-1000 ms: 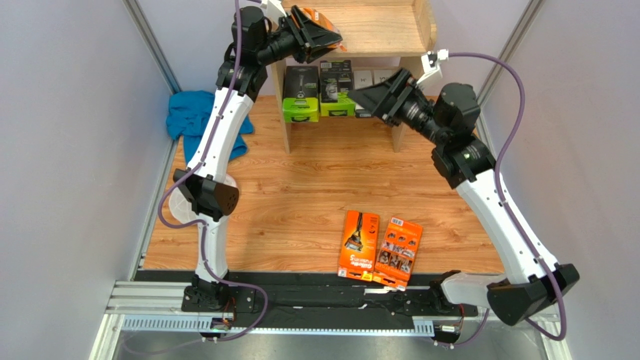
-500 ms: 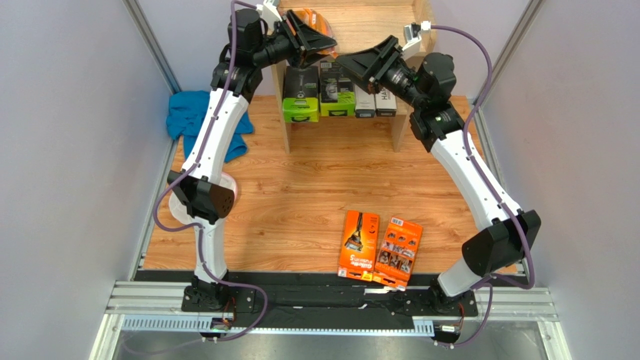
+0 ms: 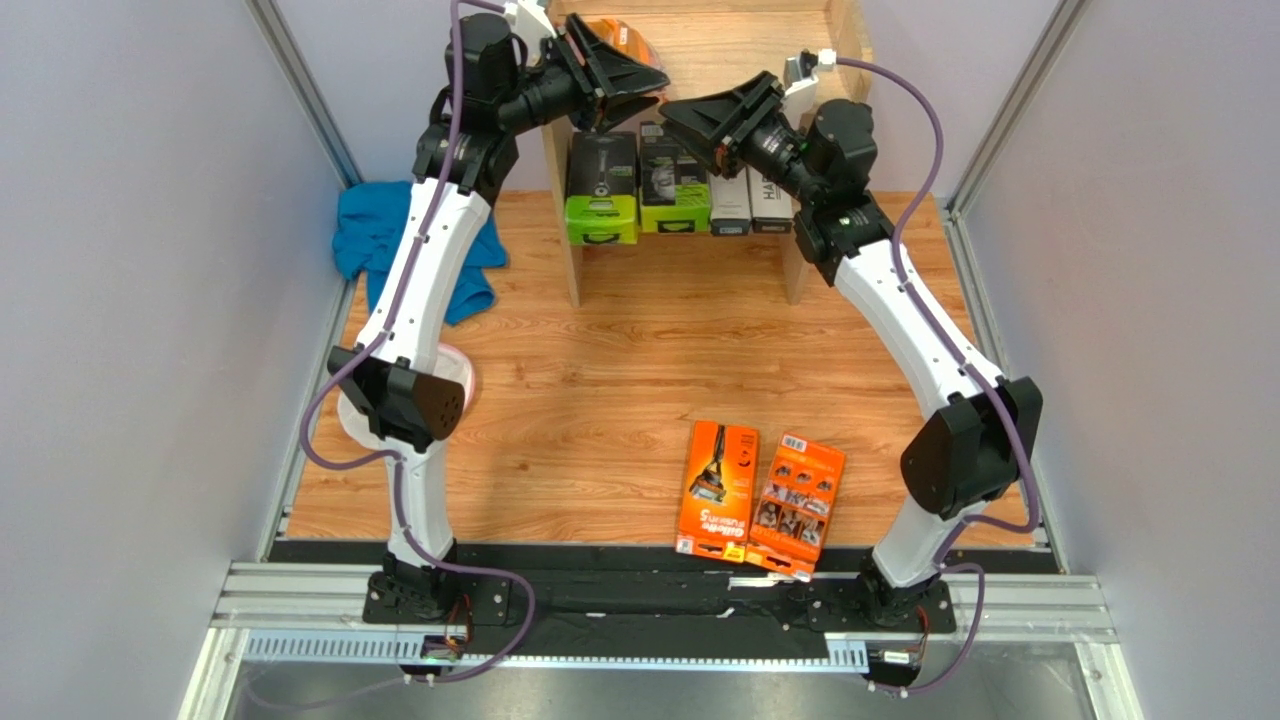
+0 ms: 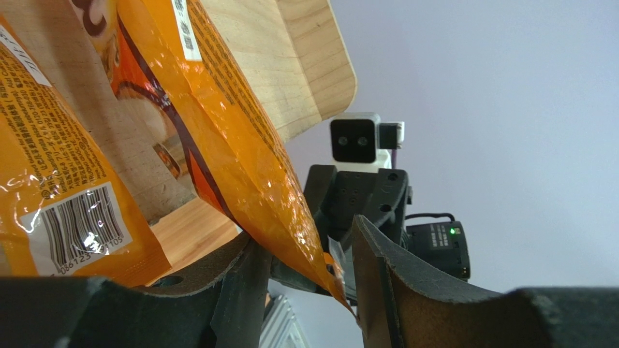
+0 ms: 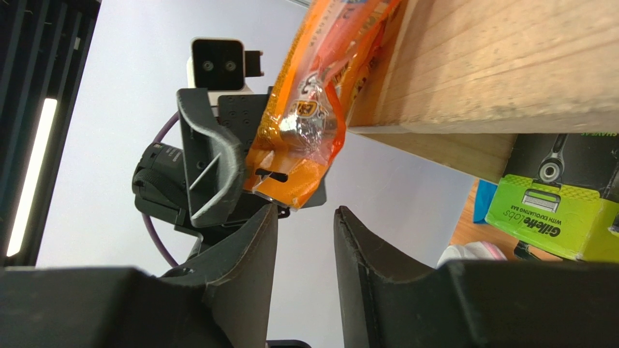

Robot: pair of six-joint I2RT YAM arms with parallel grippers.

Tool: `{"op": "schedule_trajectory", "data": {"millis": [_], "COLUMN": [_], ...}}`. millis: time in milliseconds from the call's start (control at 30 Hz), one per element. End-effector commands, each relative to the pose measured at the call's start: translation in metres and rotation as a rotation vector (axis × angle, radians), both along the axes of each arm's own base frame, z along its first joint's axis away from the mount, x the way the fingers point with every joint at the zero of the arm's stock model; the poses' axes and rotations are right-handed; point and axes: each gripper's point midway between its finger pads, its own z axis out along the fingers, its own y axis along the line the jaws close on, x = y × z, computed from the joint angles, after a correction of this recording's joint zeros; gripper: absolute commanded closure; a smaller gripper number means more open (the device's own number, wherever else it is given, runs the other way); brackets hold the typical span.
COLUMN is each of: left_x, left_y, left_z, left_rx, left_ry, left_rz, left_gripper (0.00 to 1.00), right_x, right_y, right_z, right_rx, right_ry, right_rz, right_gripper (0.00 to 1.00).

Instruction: Place and organize the shaving razors onto the shelf

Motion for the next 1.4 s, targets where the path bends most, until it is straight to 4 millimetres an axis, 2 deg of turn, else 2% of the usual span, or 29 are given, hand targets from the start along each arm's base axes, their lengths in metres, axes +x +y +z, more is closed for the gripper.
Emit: {"op": "schedule_trajectory", "data": {"millis": [0,167,267,300,400,433,800,900,1000,1100,1167,1200,1233,1267,1300,1333,1367], "left_x": [-0.016,-0.018,-0.019,-0.019,-0.021,-0.023,-0.034,-0.042,-0.057,-0.066,-0.072,-0.08,-0.081,-0.087,-0.104,-0.108,-0.113], "left_y": [0.011,0.014,0.014,0.014,0.013,0.014,0.016,0.018,0.022,0.026,0.028,0.03,0.03,0.032,0.038,0.041,0.046], "left_z": [0.029,0.03,0.027,0.025,0.021,0.022,0.025,0.029,0.037,0.031,0.025,0.027,0.016,0.016,0.024,0.014,0.011], "left_rx": [-0.039,-0.041,-0.033,-0.031,-0.025,-0.022,-0.023,-0.016,-0.006,0.025,0.052,0.059,0.076,0.084,0.092,0.132,0.161], "left_ry": [-0.042,-0.043,-0.036,-0.031,-0.027,-0.031,-0.034,-0.049,-0.072,-0.05,-0.042,-0.042,-0.027,-0.034,-0.063,-0.076,-0.09], "left_rz": [-0.004,-0.016,-0.028,-0.029,-0.04,-0.043,-0.061,-0.064,-0.072,-0.065,-0.075,-0.078,-0.082,-0.085,-0.082,-0.077,-0.055], "left_gripper": [0.47,0.48,0.47,0.47,0.47,0.47,0.47,0.47,0.47,0.46,0.46,0.46,0.47,0.46,0.46,0.46,0.46], "right_x": [0.004,0.008,0.015,0.015,0.023,0.023,0.037,0.042,0.044,0.047,0.054,0.053,0.057,0.055,0.052,0.05,0.047], "right_y": [-0.001,-0.003,-0.006,-0.007,-0.002,-0.002,0.007,0.009,0.009,0.01,0.011,0.01,0.011,0.013,0.013,0.012,0.012], "right_z": [0.014,0.021,0.024,0.03,0.028,0.033,0.022,0.02,0.022,0.025,0.02,0.027,0.025,0.027,0.032,0.035,0.035], "right_rx": [0.075,0.097,0.097,0.099,0.097,0.098,0.085,0.078,0.072,0.059,0.049,0.052,0.05,0.046,0.045,0.033,0.017], "right_ry": [-0.015,-0.04,-0.042,-0.054,-0.041,-0.052,-0.021,-0.019,-0.025,-0.03,-0.018,-0.033,-0.028,-0.038,-0.046,-0.062,-0.058], "right_rz": [0.01,0.019,0.01,0.013,0.031,0.036,0.058,0.057,0.053,0.043,0.038,0.039,0.039,0.048,0.054,0.052,0.055], "right_gripper": [0.64,0.66,0.69,0.71,0.74,0.75,0.75,0.75,0.75,0.75,0.75,0.75,0.74,0.74,0.74,0.73,0.73]}}
